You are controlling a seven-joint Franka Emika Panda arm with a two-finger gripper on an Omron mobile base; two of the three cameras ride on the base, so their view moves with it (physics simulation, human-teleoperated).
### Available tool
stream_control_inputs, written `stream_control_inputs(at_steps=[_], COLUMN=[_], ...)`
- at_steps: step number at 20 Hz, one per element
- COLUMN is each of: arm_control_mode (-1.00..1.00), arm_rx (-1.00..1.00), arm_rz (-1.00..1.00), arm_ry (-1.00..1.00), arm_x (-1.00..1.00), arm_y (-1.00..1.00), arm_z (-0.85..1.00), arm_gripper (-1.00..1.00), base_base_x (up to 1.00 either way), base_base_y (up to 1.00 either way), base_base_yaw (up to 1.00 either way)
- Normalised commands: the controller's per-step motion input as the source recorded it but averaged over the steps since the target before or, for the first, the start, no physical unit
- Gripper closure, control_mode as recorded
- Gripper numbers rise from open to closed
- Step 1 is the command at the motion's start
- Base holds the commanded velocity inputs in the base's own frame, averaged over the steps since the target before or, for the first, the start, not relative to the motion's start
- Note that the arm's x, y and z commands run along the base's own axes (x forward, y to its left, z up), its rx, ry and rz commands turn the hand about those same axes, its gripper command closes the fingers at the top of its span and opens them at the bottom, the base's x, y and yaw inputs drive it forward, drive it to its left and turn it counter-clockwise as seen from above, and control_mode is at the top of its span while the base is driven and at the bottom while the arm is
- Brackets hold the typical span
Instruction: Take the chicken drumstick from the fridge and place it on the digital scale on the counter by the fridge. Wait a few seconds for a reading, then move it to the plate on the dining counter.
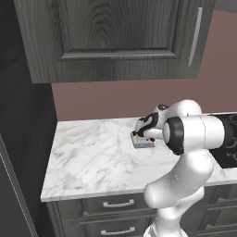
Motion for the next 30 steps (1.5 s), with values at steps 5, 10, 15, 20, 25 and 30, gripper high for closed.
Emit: stream_control_inputs(at_steps=[5, 10, 15, 20, 25, 30], arm_control_mode=[-1.00, -1.00, -1.00, -1.00, -1.00, -1.00], arm_rx=[0.01, 0.00, 0.00, 0.00, 0.00, 0.00], arm_rz=[0.00, 0.00, 0.00, 0.00, 0.00, 0.00], arm_ry=[0.00, 0.06, 0.04, 0.00, 0.00, 0.00], arm_x=[-0.30, -0.57, -0.91, -1.00, -1.00, -0.89], arm_y=[-0.05, -0.12, -0.16, -0.16, -0.05, 0.00], arm_z=[0.80, 0.71, 0.23, 0.37, 0.49, 0.47], arm_gripper=[1.00, 1.00, 1.00, 1.00, 1.00, 1.00], base_base_x=[0.00, 0.00, 0.00, 0.00, 0.00, 0.00], base_base_y=[0.00, 0.00, 0.00, 0.00, 0.00, 0.00], base_base_yaw=[0.00, 0.00, 0.00, 0.00, 0.00, 0.00])
